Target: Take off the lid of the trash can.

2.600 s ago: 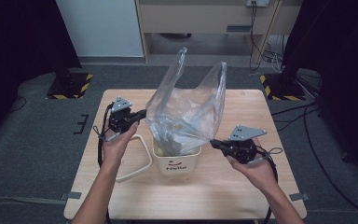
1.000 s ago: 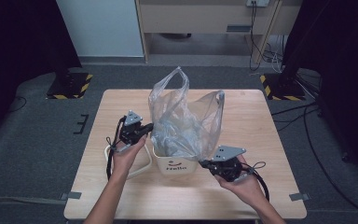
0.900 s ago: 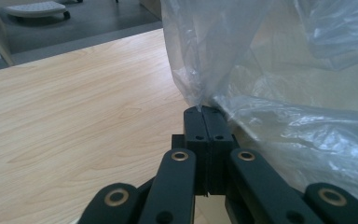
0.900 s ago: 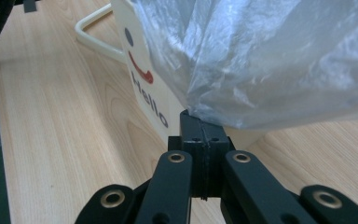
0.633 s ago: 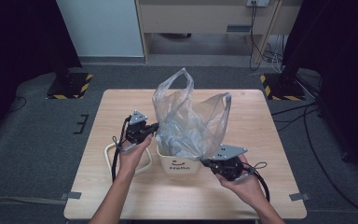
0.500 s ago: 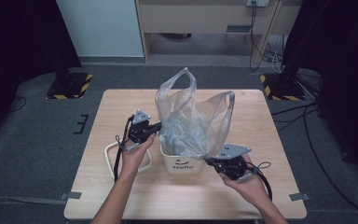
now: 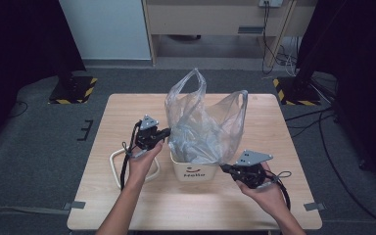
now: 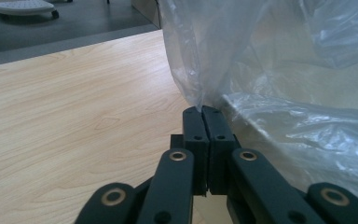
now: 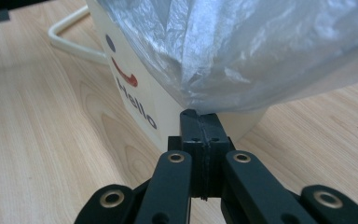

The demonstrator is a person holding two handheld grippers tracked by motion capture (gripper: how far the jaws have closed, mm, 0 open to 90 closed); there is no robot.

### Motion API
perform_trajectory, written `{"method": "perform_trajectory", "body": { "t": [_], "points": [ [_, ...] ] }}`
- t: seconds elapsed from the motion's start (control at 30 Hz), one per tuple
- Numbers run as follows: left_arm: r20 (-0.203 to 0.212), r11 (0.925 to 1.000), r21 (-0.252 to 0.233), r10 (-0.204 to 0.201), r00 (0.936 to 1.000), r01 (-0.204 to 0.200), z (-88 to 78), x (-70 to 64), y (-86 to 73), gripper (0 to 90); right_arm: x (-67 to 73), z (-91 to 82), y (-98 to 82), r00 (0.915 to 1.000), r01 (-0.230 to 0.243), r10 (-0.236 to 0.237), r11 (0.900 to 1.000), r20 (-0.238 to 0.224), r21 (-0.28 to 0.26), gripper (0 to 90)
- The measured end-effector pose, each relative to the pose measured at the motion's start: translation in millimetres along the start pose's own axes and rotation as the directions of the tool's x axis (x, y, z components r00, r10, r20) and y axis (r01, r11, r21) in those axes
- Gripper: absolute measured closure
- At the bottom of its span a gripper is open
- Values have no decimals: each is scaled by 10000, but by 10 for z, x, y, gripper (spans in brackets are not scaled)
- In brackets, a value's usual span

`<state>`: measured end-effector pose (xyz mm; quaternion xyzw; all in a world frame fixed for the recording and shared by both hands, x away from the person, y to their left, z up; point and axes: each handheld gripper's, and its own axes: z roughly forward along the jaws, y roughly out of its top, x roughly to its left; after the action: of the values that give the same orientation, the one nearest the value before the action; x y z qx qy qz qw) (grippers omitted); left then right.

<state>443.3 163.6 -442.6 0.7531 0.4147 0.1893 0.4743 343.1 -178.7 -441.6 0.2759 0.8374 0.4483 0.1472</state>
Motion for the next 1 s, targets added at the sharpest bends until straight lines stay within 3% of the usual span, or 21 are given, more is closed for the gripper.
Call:
{"method": "perform_trajectory", "body": {
  "t": [0.3,0.63,1.0],
  "points": [
    [-62,10000,-26,55,10000,-56,-3,1,4,884,-53,-141,-11,9990,-443,446,9969,25,-643,739],
    [-132,9999,-73,88,9999,-89,-11,9,9,887,-78,-240,37,9986,-527,532,9940,24,-961,617],
    [-161,9999,-141,87,9998,-89,-28,20,14,891,-115,-339,198,9976,-649,674,9912,183,-1149,381]
  ]
}}
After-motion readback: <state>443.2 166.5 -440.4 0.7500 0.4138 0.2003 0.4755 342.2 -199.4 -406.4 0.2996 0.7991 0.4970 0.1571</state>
